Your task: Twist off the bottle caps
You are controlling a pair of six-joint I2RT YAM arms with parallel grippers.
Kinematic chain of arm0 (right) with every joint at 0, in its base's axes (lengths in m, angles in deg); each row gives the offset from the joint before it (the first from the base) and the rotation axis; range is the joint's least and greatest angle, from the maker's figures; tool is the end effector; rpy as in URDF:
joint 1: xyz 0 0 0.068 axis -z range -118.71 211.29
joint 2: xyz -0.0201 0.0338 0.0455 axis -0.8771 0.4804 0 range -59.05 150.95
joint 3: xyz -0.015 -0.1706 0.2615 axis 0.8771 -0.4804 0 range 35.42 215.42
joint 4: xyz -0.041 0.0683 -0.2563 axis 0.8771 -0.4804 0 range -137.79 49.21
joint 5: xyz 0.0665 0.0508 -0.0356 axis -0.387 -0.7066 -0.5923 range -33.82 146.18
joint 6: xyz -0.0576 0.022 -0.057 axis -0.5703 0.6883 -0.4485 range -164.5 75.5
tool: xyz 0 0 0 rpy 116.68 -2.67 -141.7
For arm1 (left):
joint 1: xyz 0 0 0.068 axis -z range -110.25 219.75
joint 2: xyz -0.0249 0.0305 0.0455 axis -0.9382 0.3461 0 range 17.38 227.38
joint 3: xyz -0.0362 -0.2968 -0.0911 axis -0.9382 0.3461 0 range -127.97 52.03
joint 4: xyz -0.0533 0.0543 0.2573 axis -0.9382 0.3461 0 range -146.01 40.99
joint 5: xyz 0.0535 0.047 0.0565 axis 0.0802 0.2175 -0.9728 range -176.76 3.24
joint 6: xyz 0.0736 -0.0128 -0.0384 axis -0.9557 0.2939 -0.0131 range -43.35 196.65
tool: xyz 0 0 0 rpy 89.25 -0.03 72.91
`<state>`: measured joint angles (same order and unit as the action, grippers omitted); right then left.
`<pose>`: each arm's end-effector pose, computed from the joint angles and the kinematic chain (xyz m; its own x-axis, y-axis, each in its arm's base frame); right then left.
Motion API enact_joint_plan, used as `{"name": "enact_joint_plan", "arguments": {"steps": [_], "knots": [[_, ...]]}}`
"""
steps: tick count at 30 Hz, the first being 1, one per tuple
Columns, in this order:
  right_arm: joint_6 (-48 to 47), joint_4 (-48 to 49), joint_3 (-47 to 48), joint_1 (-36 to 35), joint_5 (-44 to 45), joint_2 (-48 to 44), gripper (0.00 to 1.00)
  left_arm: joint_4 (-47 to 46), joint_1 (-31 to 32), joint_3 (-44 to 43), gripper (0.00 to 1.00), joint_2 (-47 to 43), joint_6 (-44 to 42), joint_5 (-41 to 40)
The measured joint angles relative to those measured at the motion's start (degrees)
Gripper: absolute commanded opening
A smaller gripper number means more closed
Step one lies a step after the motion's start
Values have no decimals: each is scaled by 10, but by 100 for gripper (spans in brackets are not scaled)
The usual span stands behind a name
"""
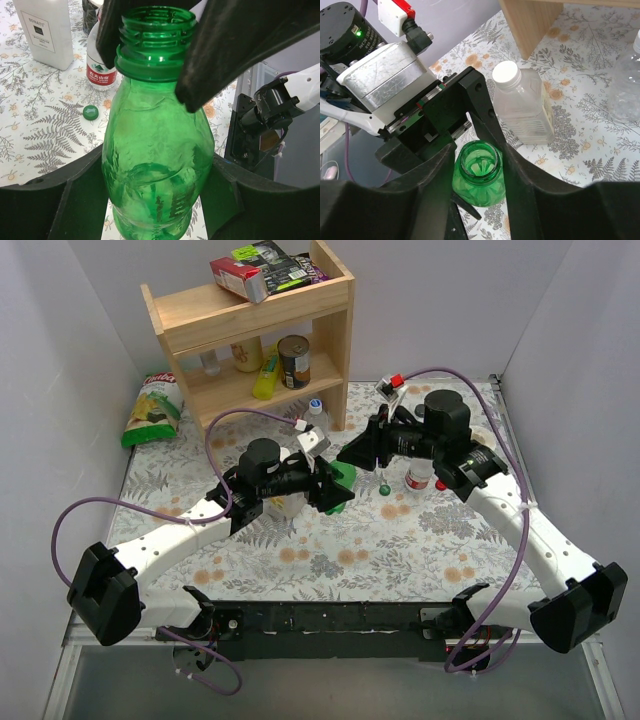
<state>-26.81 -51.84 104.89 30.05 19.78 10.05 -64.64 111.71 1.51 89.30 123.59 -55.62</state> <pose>0.2289 0.1898 0.4354 -0.4292 0.0257 -0.9028 -0.8246 0.3968 0.4033 0.2094 -0.2394 0.3369 -0.8043 -0.1178 -0.5824 0.5267 0.3123 -0.7906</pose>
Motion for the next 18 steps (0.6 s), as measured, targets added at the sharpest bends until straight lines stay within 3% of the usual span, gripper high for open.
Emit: {"name": "enact_joint_plan", "arguments": {"steps": [2, 5, 6, 7, 10, 11, 12, 14, 18], "knots": [[2, 9, 0, -4, 3, 7, 34, 0, 0, 0, 36, 0, 0, 0], [4, 16, 0, -5, 4, 13, 16, 3, -3, 0, 36, 0, 1, -1], [3, 17, 0, -7, 5, 14, 2, 4, -3, 0, 36, 0, 0, -2], [3, 17, 0, -7, 5, 14, 1, 5, -3, 0, 40, -1, 0, -2], [2, 13, 0, -10, 15, 13, 1, 8, -3, 0, 67, -2, 0, -5], [1, 10, 0, -11, 23, 12, 1, 10, -3, 0, 84, -2, 0, -6], [0, 5, 1, -13, 31, 10, 1, 10, -3, 0, 90, -2, 0, -8], [-9, -14, 1, -18, 65, 5, 1, 7, -3, 0, 98, -3, 0, -16], [-22, -54, 1, -21, 150, -13, 1, 9, -3, -5, 98, -16, 2, -34]]}}
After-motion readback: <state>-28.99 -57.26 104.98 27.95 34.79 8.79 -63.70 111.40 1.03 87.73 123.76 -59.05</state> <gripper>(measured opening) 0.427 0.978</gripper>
